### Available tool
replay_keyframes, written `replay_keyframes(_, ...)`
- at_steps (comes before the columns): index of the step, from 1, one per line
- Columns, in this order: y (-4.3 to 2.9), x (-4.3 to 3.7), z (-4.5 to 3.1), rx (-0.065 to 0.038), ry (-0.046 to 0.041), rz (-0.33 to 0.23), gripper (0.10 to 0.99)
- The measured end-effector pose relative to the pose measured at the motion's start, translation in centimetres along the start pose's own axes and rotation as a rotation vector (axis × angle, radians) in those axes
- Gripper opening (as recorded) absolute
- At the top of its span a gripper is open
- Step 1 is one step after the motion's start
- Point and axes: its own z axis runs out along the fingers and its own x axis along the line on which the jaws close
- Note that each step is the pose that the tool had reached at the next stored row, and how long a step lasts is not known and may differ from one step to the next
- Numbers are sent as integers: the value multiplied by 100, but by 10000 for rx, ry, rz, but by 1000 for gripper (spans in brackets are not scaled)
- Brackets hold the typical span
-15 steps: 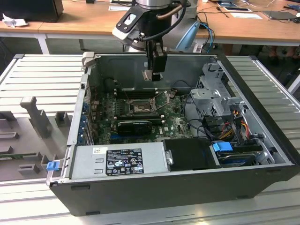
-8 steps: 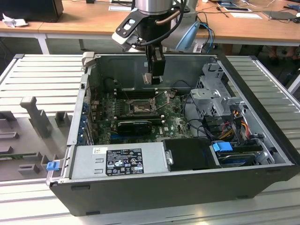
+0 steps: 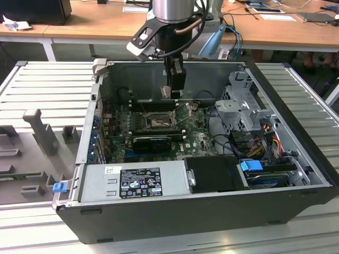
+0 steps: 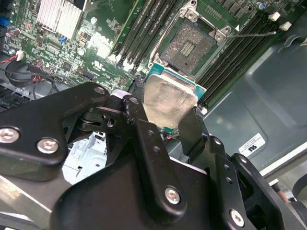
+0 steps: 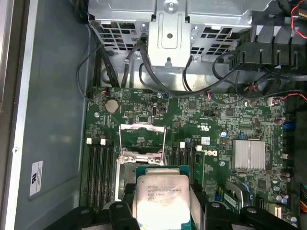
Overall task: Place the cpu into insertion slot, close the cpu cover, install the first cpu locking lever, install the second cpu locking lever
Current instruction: 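Place the cpu into insertion slot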
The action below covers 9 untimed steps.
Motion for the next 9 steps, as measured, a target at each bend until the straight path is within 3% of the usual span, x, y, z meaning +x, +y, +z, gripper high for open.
replay_keyframes(9,-28,-2,137,6,0,1,529)
